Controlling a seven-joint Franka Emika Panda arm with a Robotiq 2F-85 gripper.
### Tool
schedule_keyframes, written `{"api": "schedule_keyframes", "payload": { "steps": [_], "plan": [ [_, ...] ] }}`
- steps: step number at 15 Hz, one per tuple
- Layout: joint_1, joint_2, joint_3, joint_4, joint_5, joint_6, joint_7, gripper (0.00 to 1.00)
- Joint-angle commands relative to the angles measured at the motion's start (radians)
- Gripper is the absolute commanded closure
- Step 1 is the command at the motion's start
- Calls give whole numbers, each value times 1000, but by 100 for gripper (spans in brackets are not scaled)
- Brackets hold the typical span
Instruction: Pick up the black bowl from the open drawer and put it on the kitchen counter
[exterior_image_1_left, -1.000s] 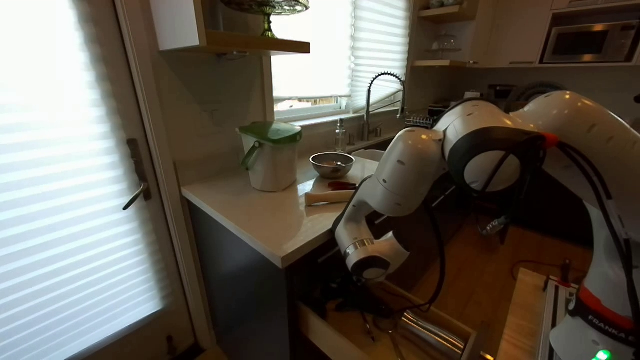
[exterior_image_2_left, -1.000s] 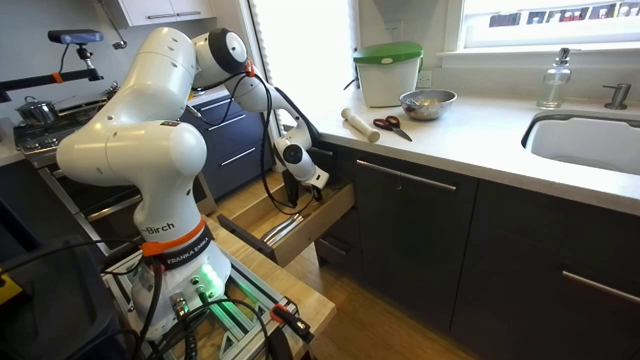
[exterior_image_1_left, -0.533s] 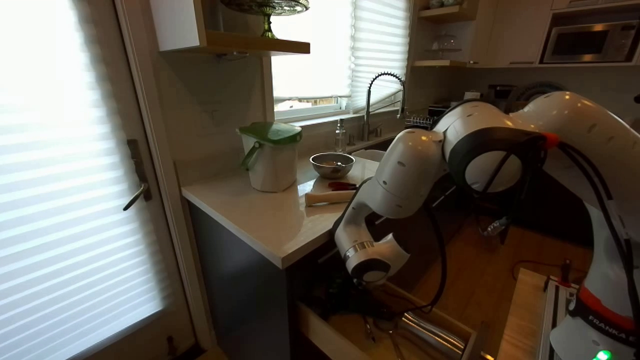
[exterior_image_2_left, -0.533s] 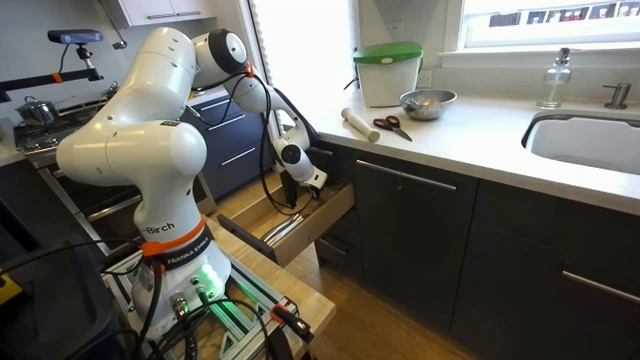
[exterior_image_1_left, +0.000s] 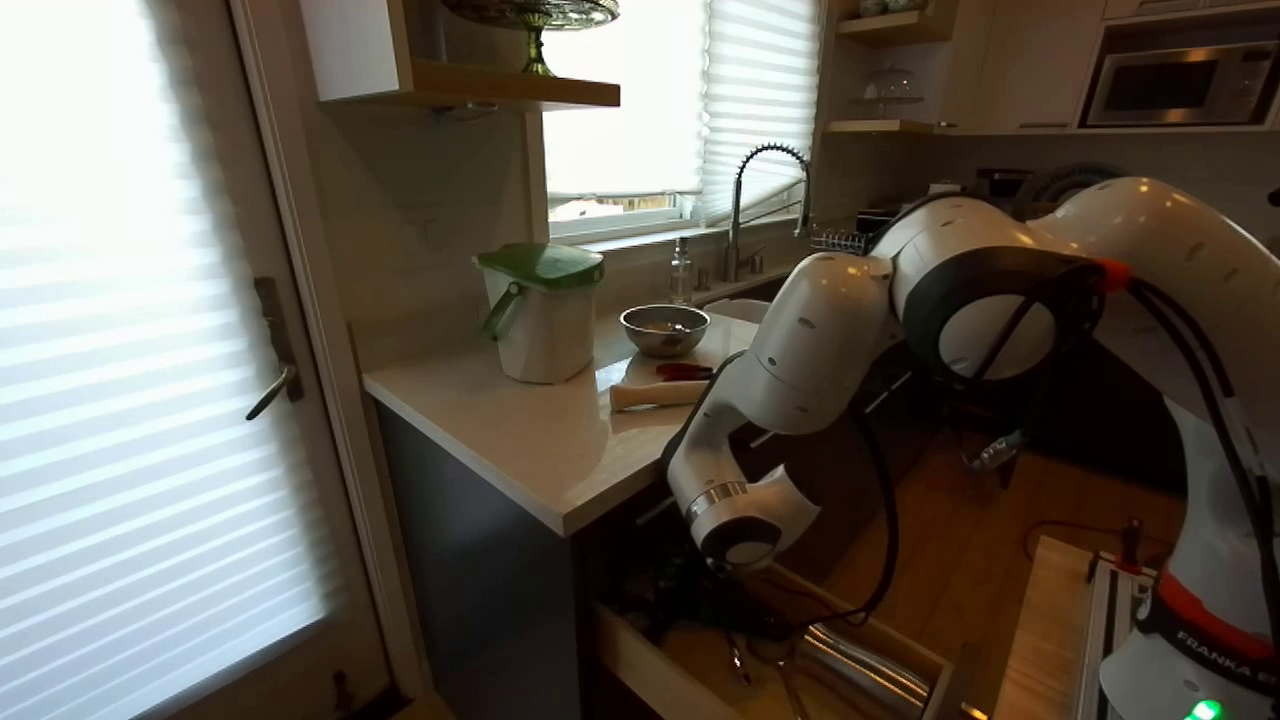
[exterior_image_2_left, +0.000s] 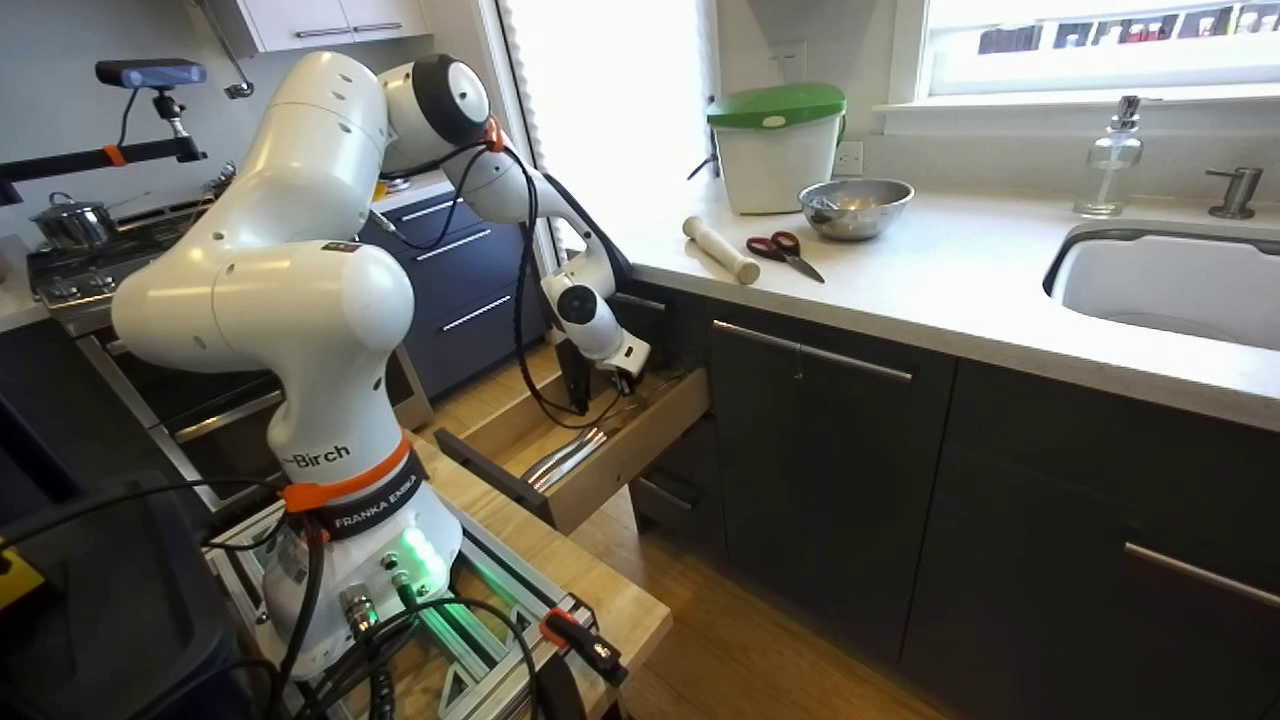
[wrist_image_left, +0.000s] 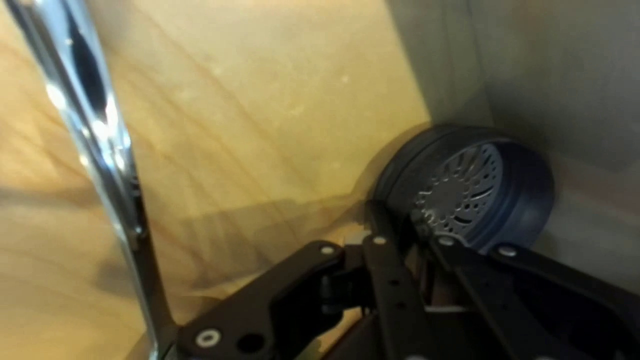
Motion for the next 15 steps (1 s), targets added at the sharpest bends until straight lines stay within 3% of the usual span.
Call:
{"api": "schedule_keyframes", "payload": {
  "steps": [1,8,14,15],
  "plan": [
    [15,-53,1,-108,-8,-4,-17,97],
    [29,-143,-13,-267,-7,-35,-63,97],
    [18,-235,-18,-363,14,-117,-194,97],
    [41,-251,-40,-386,14,-149,-206,97]
  ]
}}
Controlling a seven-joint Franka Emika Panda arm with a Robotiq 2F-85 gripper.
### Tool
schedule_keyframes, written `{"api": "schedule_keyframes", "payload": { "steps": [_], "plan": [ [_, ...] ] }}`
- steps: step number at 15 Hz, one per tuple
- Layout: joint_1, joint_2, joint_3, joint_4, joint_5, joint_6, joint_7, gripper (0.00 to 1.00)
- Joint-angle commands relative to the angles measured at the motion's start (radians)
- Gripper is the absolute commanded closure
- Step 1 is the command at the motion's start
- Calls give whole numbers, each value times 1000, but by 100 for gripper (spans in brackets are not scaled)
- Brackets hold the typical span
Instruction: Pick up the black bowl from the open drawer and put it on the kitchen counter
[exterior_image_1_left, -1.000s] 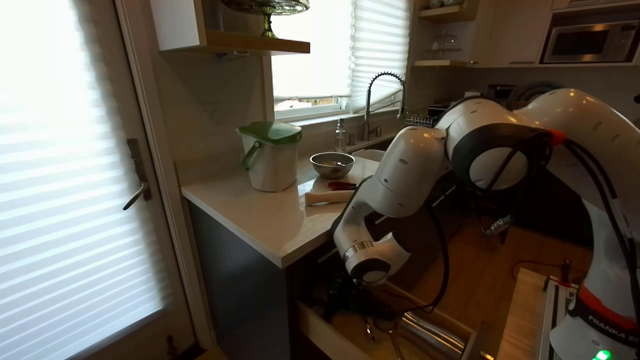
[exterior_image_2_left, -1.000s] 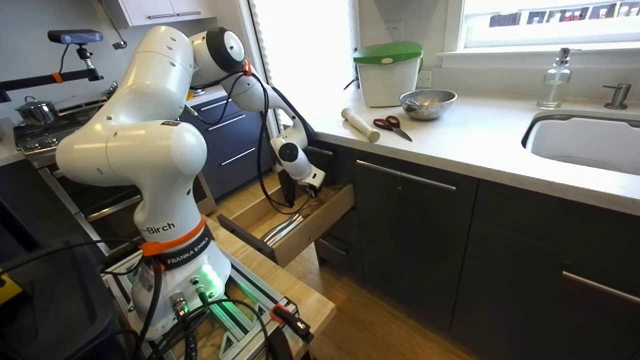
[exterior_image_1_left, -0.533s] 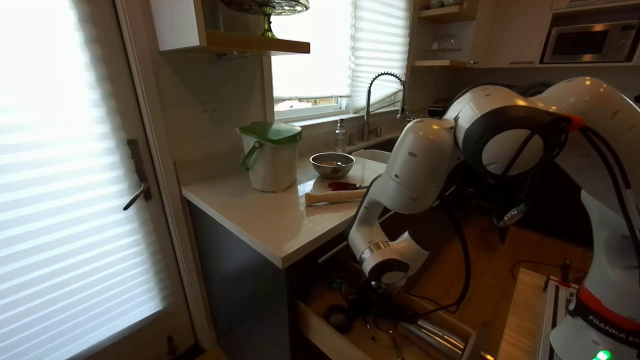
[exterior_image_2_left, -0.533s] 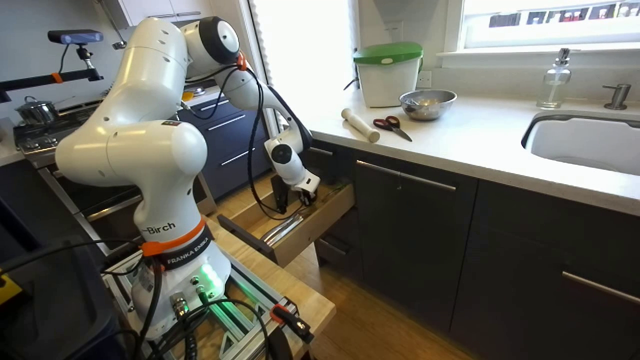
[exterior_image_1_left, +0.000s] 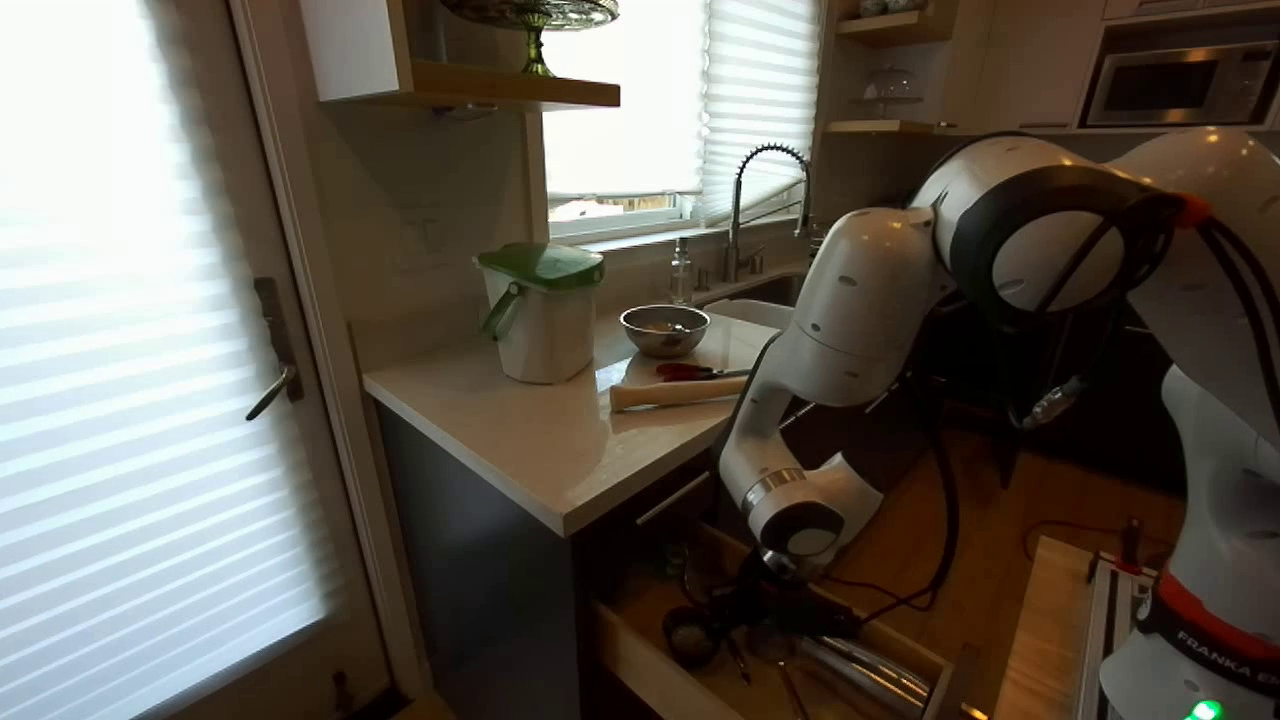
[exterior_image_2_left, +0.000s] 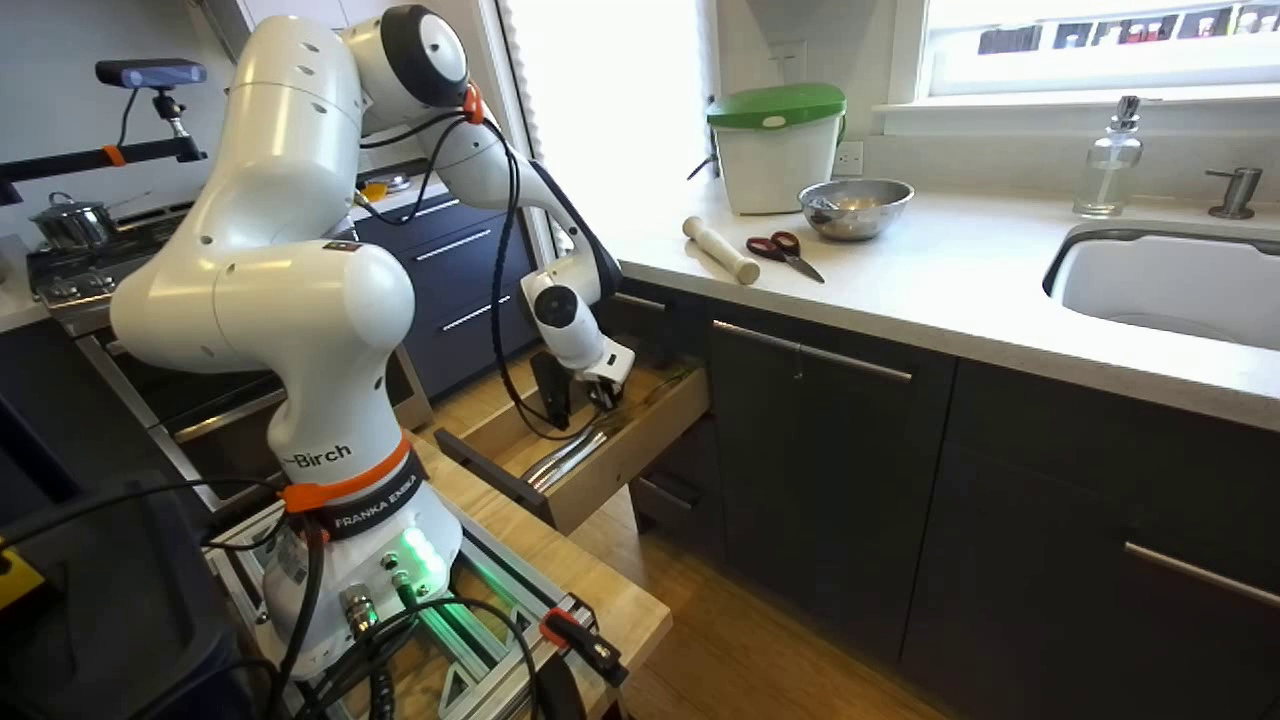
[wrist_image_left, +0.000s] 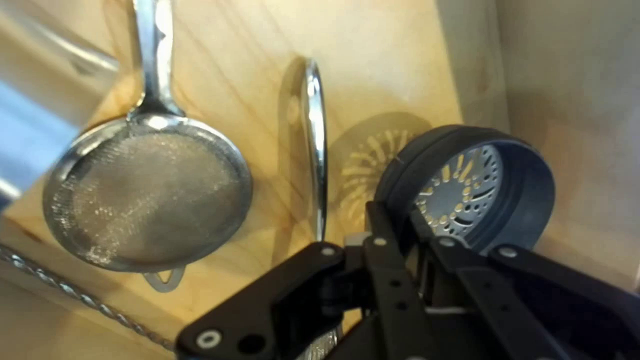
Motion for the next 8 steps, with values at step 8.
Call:
{"api": "schedule_keyframes", "payload": {
  "steps": [8],
  "plan": [
    [-54,-263,-13,-287,14,-246,-245,97]
  ]
}}
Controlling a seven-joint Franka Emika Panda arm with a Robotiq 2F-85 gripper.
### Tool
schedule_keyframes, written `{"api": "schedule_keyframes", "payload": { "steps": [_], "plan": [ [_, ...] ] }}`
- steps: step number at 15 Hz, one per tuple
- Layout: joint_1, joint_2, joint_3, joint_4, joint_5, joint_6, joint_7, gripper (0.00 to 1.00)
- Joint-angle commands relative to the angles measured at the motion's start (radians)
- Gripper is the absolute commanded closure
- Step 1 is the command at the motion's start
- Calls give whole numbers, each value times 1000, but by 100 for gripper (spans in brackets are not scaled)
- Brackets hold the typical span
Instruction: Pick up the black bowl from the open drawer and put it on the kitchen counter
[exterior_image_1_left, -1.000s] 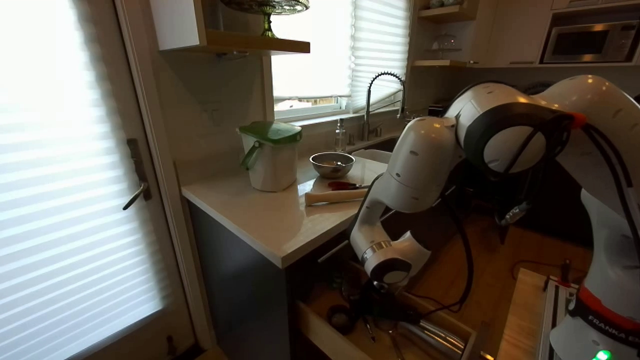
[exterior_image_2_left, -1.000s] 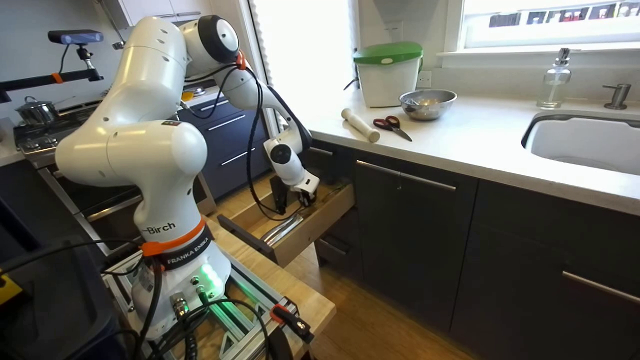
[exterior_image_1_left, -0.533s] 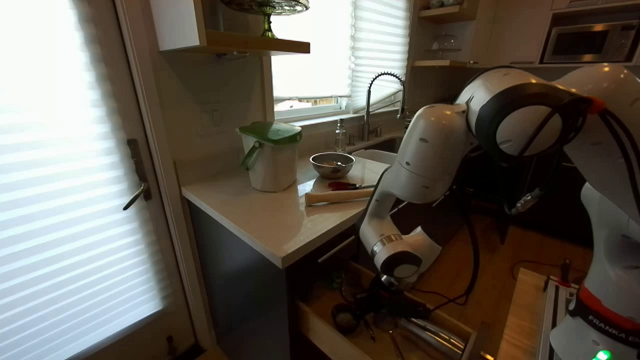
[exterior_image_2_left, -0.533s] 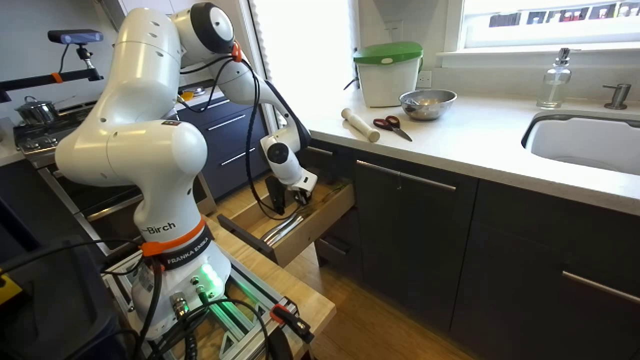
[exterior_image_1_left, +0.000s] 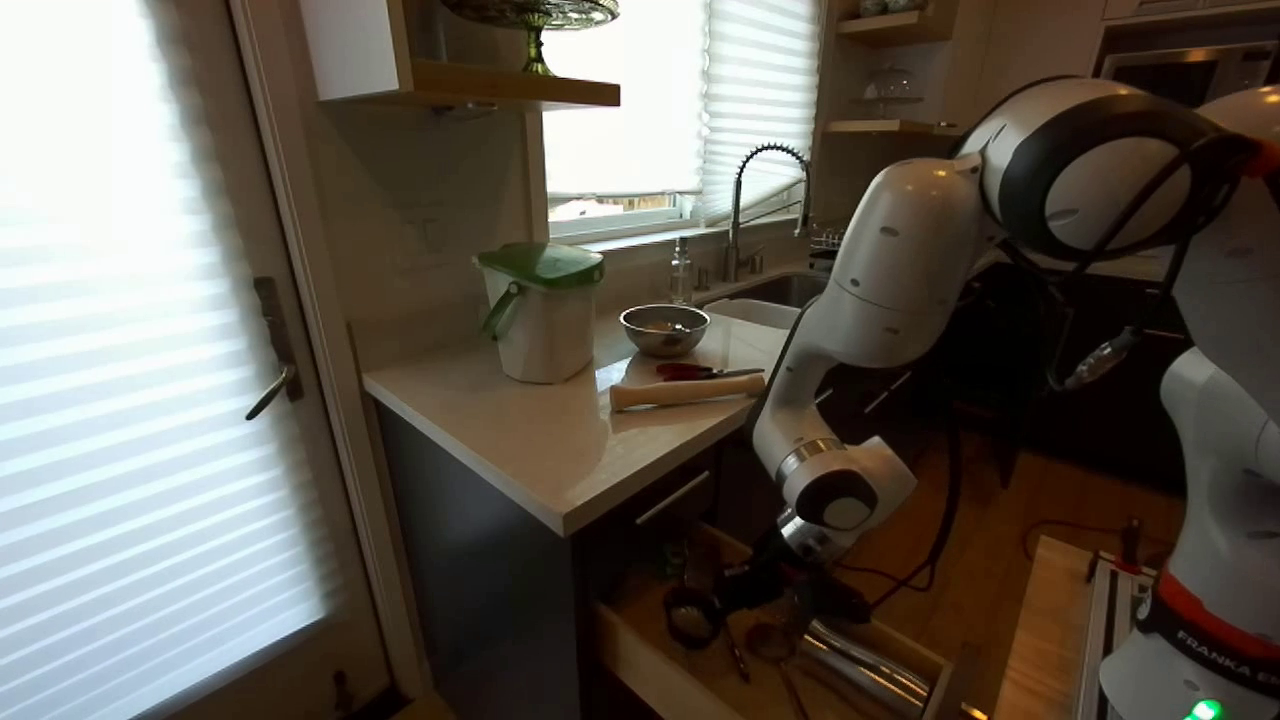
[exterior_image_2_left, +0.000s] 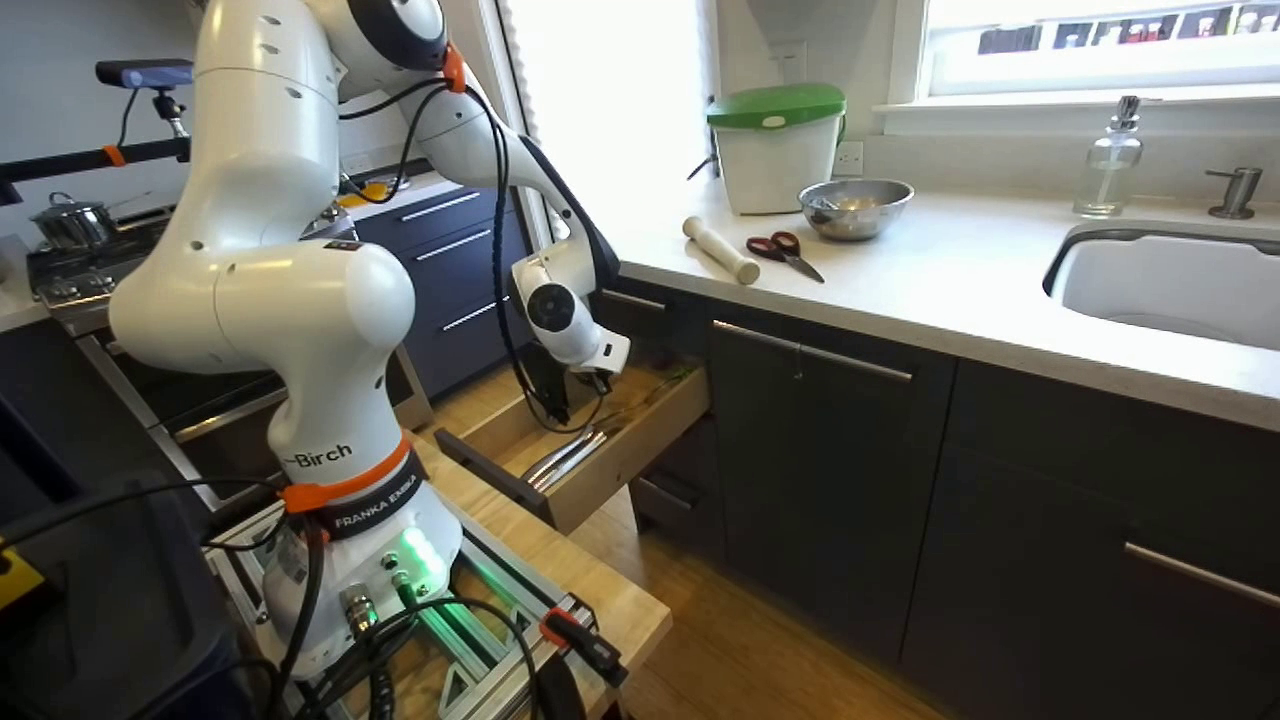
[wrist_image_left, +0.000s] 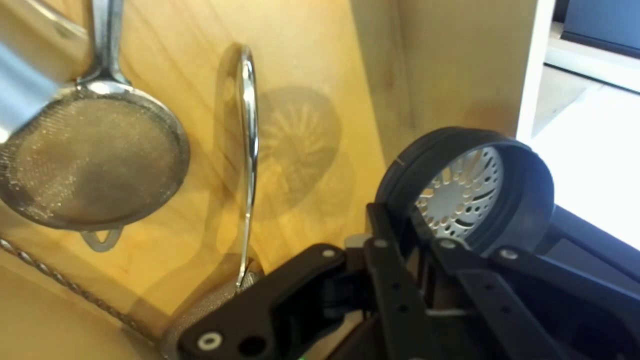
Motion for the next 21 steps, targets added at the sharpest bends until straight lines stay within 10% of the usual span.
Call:
{"api": "schedule_keyframes", "payload": {
  "steps": [1,7,14,19,20,21],
  "plan": [
    [-84,-137,50,-147,14,-56,-132,97],
    [-215,-337,162,-309,13,-21,-238,97],
    [-283,-638,367,-296,8,353,-59,97],
    [-144,-688,411,-121,-46,665,187,97],
    [-218,-677,526,-92,-102,698,283,97],
    [-92,-654,428,-54,-113,729,316,97]
  ]
}}
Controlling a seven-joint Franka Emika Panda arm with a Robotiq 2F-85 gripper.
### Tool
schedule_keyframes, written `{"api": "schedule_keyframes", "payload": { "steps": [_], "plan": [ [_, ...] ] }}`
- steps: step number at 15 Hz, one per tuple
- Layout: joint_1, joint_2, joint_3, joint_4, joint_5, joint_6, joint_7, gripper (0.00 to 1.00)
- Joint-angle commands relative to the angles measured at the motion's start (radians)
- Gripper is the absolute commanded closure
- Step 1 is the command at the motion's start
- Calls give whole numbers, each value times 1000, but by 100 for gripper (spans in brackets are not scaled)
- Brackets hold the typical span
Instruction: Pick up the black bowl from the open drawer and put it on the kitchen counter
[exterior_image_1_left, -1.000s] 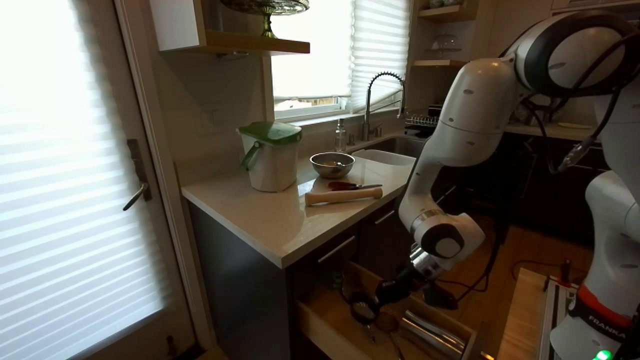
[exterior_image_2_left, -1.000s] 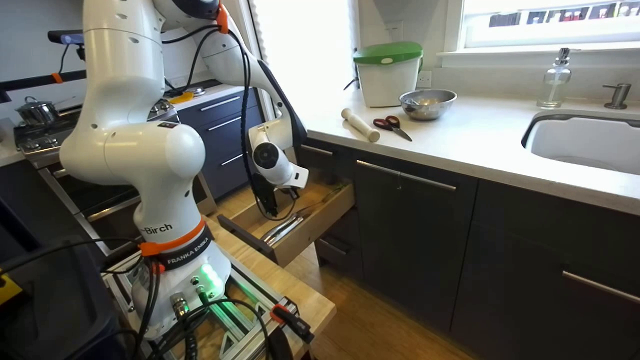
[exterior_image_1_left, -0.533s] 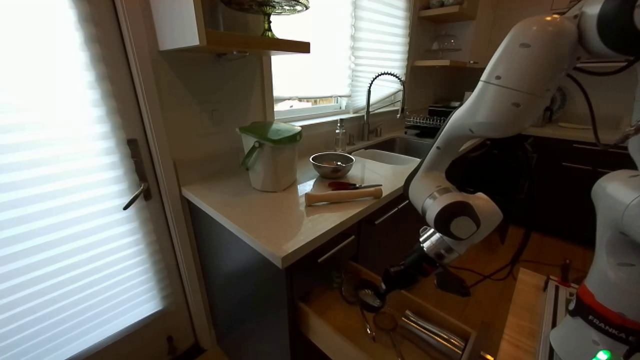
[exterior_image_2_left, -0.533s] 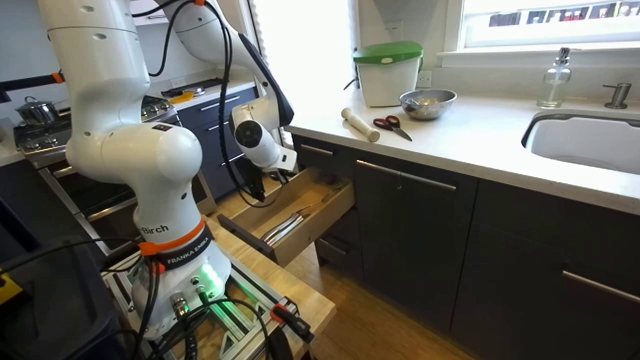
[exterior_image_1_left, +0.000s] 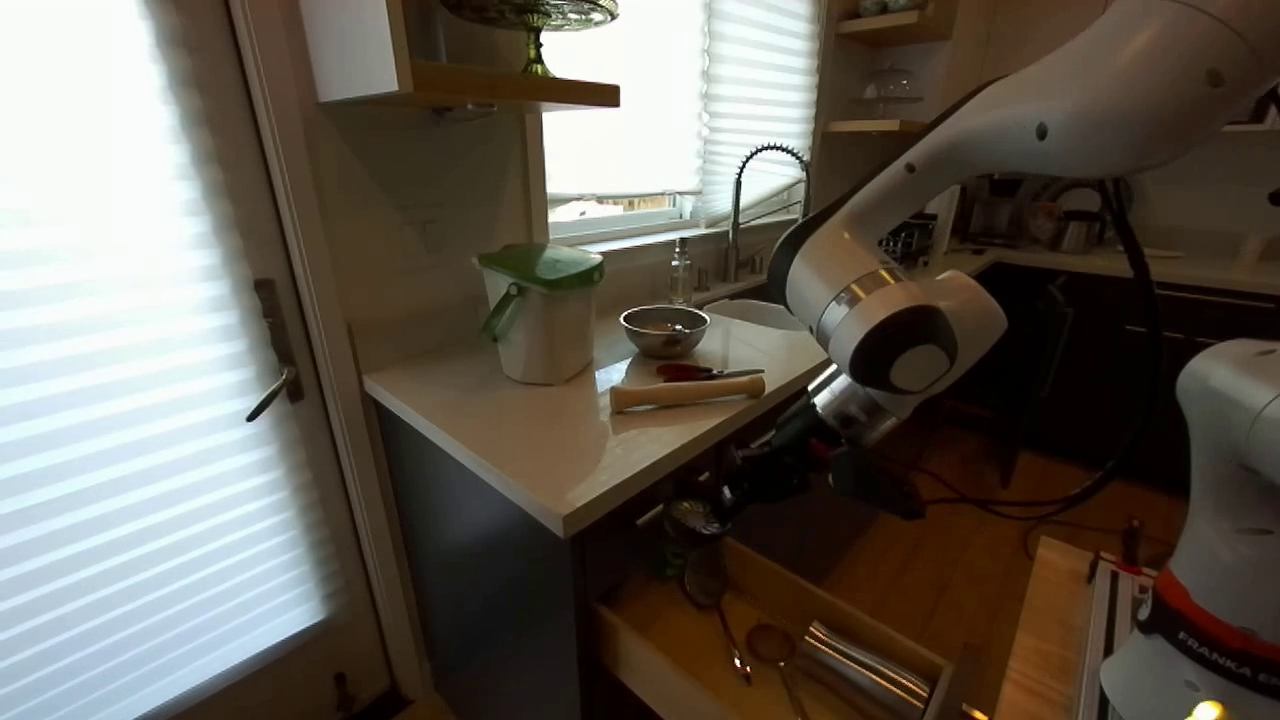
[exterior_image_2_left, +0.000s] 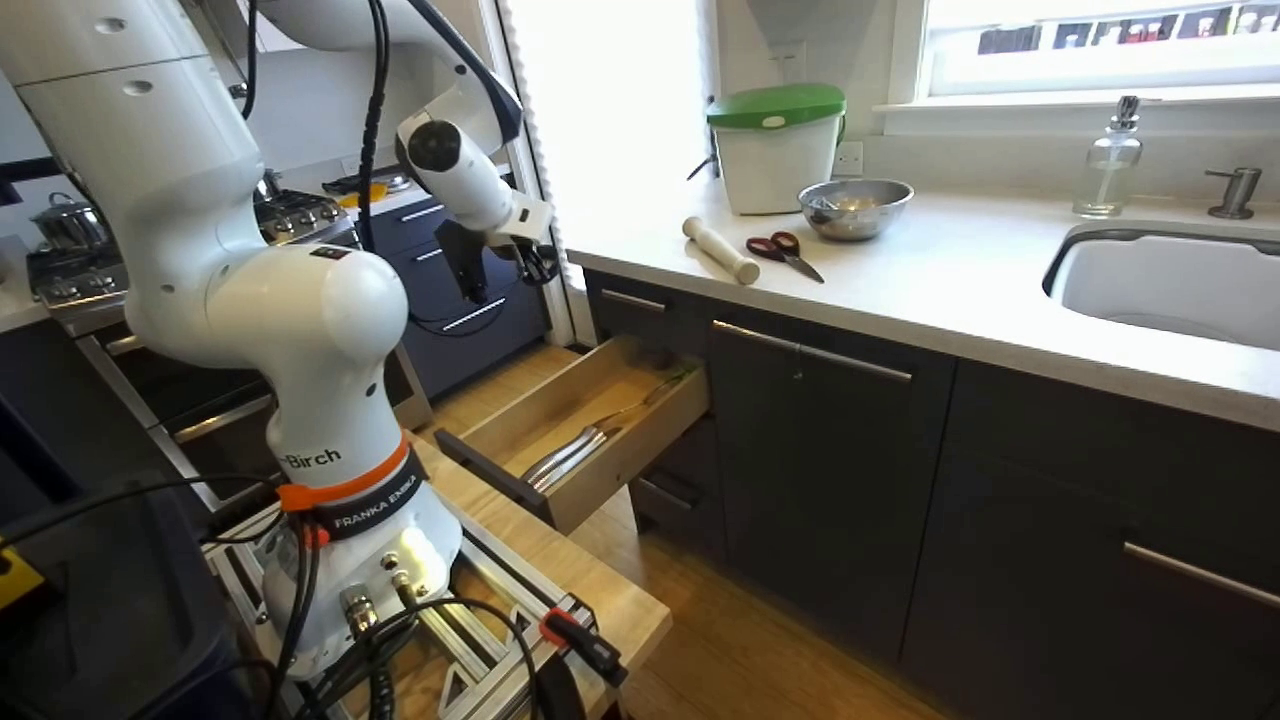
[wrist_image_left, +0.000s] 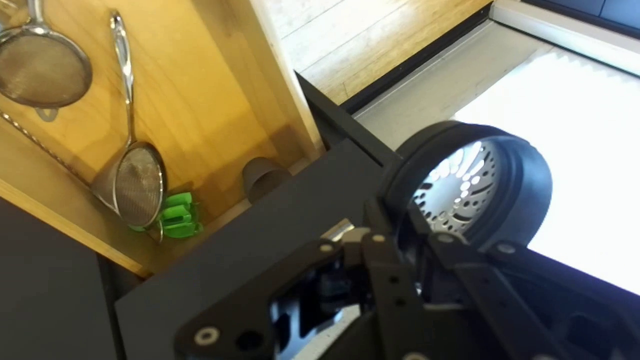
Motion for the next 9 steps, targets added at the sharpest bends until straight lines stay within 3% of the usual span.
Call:
{"api": "schedule_keyframes", "payload": {
  "steps": [1,2,3,4,9],
  "plan": [
    [-24,54,132,93,-144,92,265,97],
    [-22,70,144,124,-199,116,336,97],
    [61,100,60,164,-188,146,319,97],
    [22,35,98,101,-155,98,273,89],
    [46,93,69,159,-165,123,293,89]
  ]
}}
